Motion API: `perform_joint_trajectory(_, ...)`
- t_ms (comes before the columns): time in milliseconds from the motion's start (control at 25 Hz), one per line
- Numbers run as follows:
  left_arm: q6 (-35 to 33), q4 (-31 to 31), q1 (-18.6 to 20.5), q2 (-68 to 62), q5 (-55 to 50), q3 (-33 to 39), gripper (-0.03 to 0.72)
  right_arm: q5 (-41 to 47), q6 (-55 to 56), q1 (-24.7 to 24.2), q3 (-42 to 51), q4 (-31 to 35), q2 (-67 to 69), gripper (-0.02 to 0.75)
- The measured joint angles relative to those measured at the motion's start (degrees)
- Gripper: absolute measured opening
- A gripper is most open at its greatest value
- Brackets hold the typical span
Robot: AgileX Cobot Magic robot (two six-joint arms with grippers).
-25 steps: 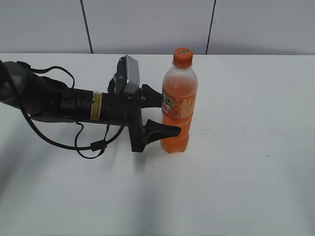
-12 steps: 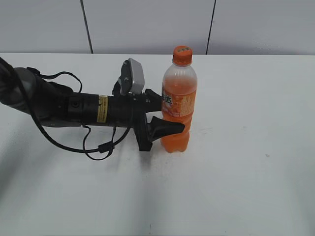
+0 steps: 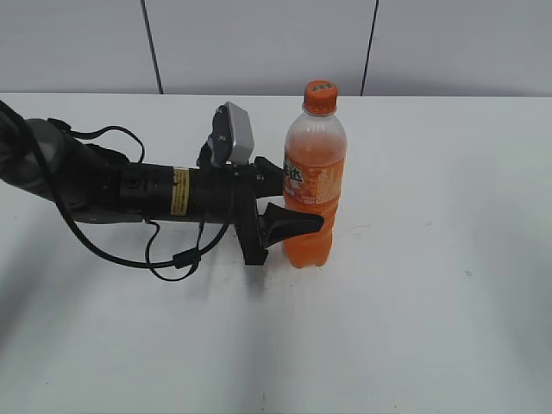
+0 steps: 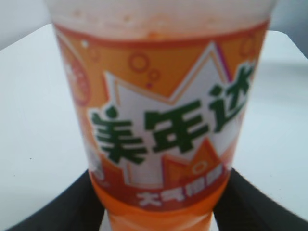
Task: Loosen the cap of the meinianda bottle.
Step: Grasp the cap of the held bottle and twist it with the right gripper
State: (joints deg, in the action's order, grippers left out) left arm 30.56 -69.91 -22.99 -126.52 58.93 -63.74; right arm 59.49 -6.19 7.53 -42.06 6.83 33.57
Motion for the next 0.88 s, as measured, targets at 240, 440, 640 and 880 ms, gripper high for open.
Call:
perform_joint_trajectory(240,0.0,0.0,0.0,0.0,0.1,0.0,0.404,8.3,-1.6,0.0,-16.8,2.7,25.1,0.284)
perform_joint_trajectory(440,0.1,-0.4,0.0,0.0,-0.5,0.0,0.403,9.9,-2.8,0.4,-29.1,2.9,38.0,0.281)
perform_joint_trajectory(640,0.1,-0.5,-0.1,0.1,-0.7,0.0,0.403,9.9,-3.4,6.0,-40.4,0.3,47.6,0.281)
perform_joint_trajectory(880,0.1,-0.6,-0.1,0.1,-0.8,-0.1,0.403,10.0,-1.9,16.3,-52.7,-0.6,57.0,0.279)
